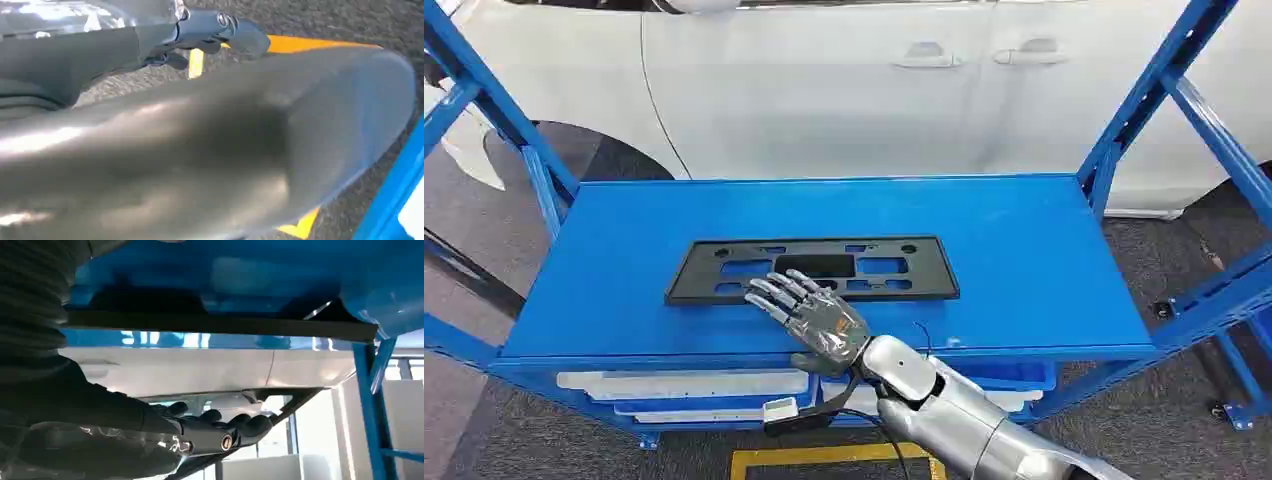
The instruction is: Take the parts from the cabinet and place them on the table.
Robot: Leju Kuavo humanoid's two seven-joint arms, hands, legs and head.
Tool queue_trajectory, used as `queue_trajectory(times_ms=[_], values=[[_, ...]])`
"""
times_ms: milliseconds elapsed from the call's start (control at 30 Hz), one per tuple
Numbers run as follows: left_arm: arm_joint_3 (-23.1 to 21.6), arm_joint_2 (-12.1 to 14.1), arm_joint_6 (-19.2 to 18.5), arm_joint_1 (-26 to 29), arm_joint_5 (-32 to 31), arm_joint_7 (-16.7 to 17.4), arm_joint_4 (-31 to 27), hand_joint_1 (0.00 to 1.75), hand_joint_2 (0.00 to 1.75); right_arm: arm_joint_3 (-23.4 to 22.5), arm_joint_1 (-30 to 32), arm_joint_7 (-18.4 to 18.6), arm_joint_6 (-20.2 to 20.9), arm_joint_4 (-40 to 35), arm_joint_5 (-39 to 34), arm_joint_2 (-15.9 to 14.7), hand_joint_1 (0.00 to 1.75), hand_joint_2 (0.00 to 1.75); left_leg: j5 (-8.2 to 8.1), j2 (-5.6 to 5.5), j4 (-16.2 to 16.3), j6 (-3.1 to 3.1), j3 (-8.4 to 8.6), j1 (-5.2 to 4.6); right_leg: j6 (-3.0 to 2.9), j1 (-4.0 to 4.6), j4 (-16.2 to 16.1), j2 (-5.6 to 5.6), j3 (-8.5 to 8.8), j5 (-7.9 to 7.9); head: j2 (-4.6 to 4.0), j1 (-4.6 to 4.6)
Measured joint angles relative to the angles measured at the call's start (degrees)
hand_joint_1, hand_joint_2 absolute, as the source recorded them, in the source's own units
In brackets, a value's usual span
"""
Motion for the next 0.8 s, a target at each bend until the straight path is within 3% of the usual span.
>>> queue_trajectory(times_ms=[33,67,133,167,200,233,300,333,367,467,533,567,633,667,700,733,800], values=[[0.0,0.0,0.0,-0.1,0.0,0.0,0.0,0.00,0.00,0.3,-0.4,0.0,0.1,0.0,-0.1,0.0,0.00,1.75,0.00,-0.01,-0.2,0.22,0.27,0.02,0.24,-0.10,1.7,-0.10,-0.56,-0.96,-0.02,0.20],[0.0,0.0,0.0,-0.1,-0.1,0.0,0.0,0.00,0.00,0.8,-0.8,0.2,0.3,0.1,-0.3,0.1,0.00,1.75,-0.11,0.07,-0.2,0.54,0.31,0.01,0.37,-0.22,5.3,-0.10,-2.41,-2.89,0.00,0.42],[0.0,0.0,0.0,-0.3,-0.2,0.0,0.0,0.00,0.00,1.6,-0.9,0.9,0.2,0.5,-0.5,0.1,0.00,1.75,-0.35,0.08,-0.2,0.88,0.39,-0.12,0.66,-0.36,15.3,-0.10,-7.95,-6.80,-0.02,0.39],[0.0,0.0,0.0,-0.3,-0.2,0.0,0.0,0.00,0.00,1.9,-0.8,1.1,0.1,0.7,-0.6,0.1,0.00,1.75,-0.45,0.05,-0.1,0.87,0.40,-0.14,0.71,-0.36,18.4,-0.10,-9.89,-7.26,-0.02,0.39],[0.0,0.0,0.0,-0.2,-0.4,0.1,0.0,0.00,0.00,2.3,-0.8,1.5,-0.3,1.0,-0.6,0.1,0.00,1.75,-0.61,0.00,0.0,0.87,0.52,-0.14,0.71,-0.36,18.8,-0.10,-10.75,-6.35,-0.02,0.39],[0.0,0.0,0.1,-0.2,-0.5,0.1,0.0,0.00,0.00,2.5,-0.9,1.7,-0.6,1.2,-0.6,0.2,0.00,1.75,-0.82,-0.06,0.1,0.76,0.74,-0.14,0.60,-0.35,16.3,-0.10,-10.00,-3.99,-0.02,0.39],[-0.1,-0.1,0.1,-0.2,-0.7,0.1,0.0,0.00,0.00,2.8,-1.3,2.3,-1.6,1.7,-0.6,0.5,0.00,1.75,-1.34,-0.15,0.2,0.50,1.44,-0.14,0.07,-0.30,5.6,-0.12,-5.40,2.26,-0.02,0.42],[-0.1,-0.1,0.0,-0.2,-0.8,0.1,0.0,0.00,0.00,2.9,-1.6,2.6,-2.1,2.1,-0.7,0.8,0.00,1.75,-1.59,-0.14,0.3,0.31,1.59,-0.15,-0.35,-0.18,1.2,-0.19,-3.68,3.43,-0.02,0.44],[-0.1,-0.1,0.0,-0.4,-0.9,0.1,0.0,0.00,0.00,3.0,-2.0,2.8,-2.5,2.5,-0.8,1.2,0.00,1.75,-1.85,-0.14,0.7,-0.08,1.44,-0.58,-0.46,0.16,0.4,-0.21,-3.25,2.96,-0.02,0.33],[-0.2,-0.1,0.1,-0.5,-1.1,0.1,0.0,0.00,0.00,3.1,-2.6,3.7,-3.0,3.8,-0.9,2.3,0.00,1.75,-1.82,-0.05,0.1,-1.04,1.65,-0.30,-1.27,0.33,0.6,0.04,-3.39,2.92,-0.02,0.37],[-0.3,-0.1,0.1,-0.5,-1.4,0.1,0.0,0.00,0.00,3.0,-3.2,4.7,-3.5,5.1,-0.6,3.6,0.00,1.75,-2.80,-0.01,1.2,-1.69,1.55,-0.28,-1.86,-0.28,-0.4,-0.01,-2.69,3.28,-0.02,0.28],[-0.5,-0.1,0.1,-0.6,-1.6,0.1,0.0,0.00,0.00,3.0,-3.6,5.1,-3.7,5.9,-0.4,4.3,0.00,1.75,-4.66,0.01,4.1,-1.95,0.30,-0.25,-2.14,-0.35,-0.4,-0.06,-2.57,3.25,-0.02,-0.09],[-0.7,-0.1,0.0,-0.6,-1.9,0.1,0.0,0.00,0.00,3.0,-4.0,6.4,-4.4,7.8,0.7,5.5,0.00,1.75,-9.07,0.03,13.9,-2.47,-4.54,0.06,-2.30,-0.24,-0.4,-0.13,-2.55,3.13,-0.02,-0.04],[-0.8,-0.1,0.0,-0.5,-2.0,0.2,0.0,0.00,0.00,3.0,-4.1,7.3,-4.9,9.1,1.5,5.9,0.00,1.75,-10.17,0.03,17.8,-2.61,-6.66,0.07,-2.37,-0.20,-0.4,-0.18,-2.56,3.07,-0.02,-0.06],[-1.0,-0.1,0.0,-0.4,-2.1,0.2,0.0,0.00,0.00,3.0,-4.2,7.9,-5.3,10.5,2.2,6.4,0.00,1.75,-9.77,0.03,19.0,-2.71,-7.50,0.08,-2.36,-0.19,-0.3,-0.17,-2.52,3.02,-0.02,-0.04],[-1.1,-0.1,0.0,-0.4,-2.1,0.2,0.0,0.00,0.00,2.9,-4.3,8.4,-5.7,11.7,2.7,6.9,0.00,1.75,-7.90,0.04,17.0,-2.70,-6.84,0.08,-2.32,-0.19,-0.3,-0.13,-2.40,2.93,-0.02,-0.06],[-1.3,0.0,0.0,-0.5,-2.2,0.2,0.0,0.00,0.00,2.7,-4.6,8.6,-6.2,13.5,3.2,7.8,0.00,1.75,-2.28,0.06,6.9,-2.39,-2.15,0.08,-2.08,-0.22,-0.2,-0.02,-1.94,2.66,-0.02,-0.06]])
